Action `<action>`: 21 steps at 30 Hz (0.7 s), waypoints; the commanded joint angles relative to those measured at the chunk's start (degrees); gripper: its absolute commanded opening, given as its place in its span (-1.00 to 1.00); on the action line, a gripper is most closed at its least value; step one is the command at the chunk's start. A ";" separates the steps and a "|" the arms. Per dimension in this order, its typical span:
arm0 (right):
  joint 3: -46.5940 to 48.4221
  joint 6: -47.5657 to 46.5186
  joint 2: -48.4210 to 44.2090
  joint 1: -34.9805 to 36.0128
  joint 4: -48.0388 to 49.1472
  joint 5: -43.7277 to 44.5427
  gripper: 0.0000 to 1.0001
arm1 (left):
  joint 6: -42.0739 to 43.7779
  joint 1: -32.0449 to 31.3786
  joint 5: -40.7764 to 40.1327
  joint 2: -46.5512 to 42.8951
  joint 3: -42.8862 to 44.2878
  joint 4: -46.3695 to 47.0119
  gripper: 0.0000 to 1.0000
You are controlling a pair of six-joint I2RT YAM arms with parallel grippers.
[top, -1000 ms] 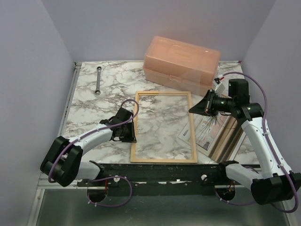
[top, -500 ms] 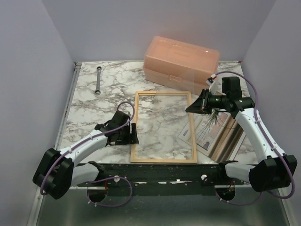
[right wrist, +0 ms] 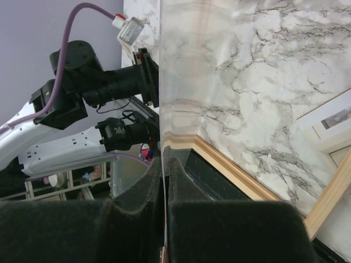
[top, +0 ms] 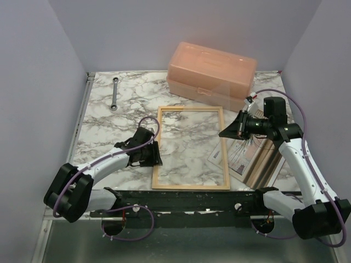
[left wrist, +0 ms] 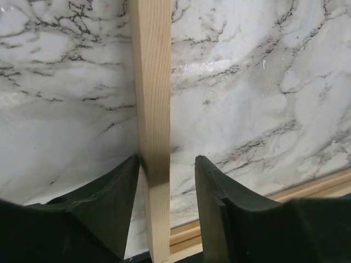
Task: Put the photo into the frame
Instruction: Move the photo frame to the center of the board.
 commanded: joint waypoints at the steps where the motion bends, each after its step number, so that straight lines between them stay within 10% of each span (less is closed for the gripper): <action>1: -0.72 0.97 -4.62 -0.01 -2.61 1.05 -0.99 | 2.02 -0.37 -0.39 5.29 0.19 -0.80 -0.21; 9: -1.05 1.95 -6.83 -0.01 -4.21 2.05 -0.99 | 6.01 -1.92 -3.06 5.76 3.33 -5.05 -0.91; 21: 0.60 1.38 -1.92 -0.01 -1.24 -0.17 -0.99 | 3.35 -2.22 -2.79 3.19 1.20 -5.28 -0.70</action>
